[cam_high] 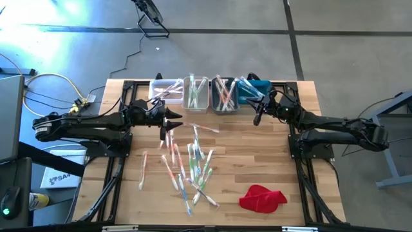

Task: Pick & Place Toothbrushes
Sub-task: Put the orange toothbrush into the dark green bin

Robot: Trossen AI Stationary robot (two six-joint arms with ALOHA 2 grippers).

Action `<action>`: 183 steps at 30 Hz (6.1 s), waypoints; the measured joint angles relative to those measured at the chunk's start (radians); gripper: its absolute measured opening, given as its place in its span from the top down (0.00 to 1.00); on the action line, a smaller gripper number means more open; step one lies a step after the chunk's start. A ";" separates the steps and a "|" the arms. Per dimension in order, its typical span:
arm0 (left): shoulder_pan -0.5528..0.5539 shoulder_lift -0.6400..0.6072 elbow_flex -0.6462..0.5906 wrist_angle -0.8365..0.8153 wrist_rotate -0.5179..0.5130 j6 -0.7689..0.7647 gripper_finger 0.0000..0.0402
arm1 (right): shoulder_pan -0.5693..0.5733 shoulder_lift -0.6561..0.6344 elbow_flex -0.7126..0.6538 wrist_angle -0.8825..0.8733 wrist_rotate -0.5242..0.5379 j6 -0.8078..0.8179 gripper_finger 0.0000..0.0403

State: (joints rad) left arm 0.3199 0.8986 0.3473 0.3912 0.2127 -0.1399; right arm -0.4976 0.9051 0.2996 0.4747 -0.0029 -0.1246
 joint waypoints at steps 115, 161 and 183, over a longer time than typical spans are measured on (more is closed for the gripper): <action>0.000 0.244 0.093 -0.704 -0.444 -0.730 0.58 | 0.000 0.000 0.000 0.000 0.000 0.000 0.97; 0.000 0.285 0.093 -0.669 -0.519 -0.730 0.73 | 0.000 0.000 0.000 -0.001 0.000 0.000 0.97; 0.000 0.285 0.093 -0.669 -0.517 -0.730 0.93 | 0.000 0.000 0.000 -0.001 0.000 0.000 0.97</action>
State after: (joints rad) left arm 0.3202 1.1831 0.4404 -0.2783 -0.3046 -0.8696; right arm -0.4976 0.9054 0.2993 0.4740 -0.0029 -0.1246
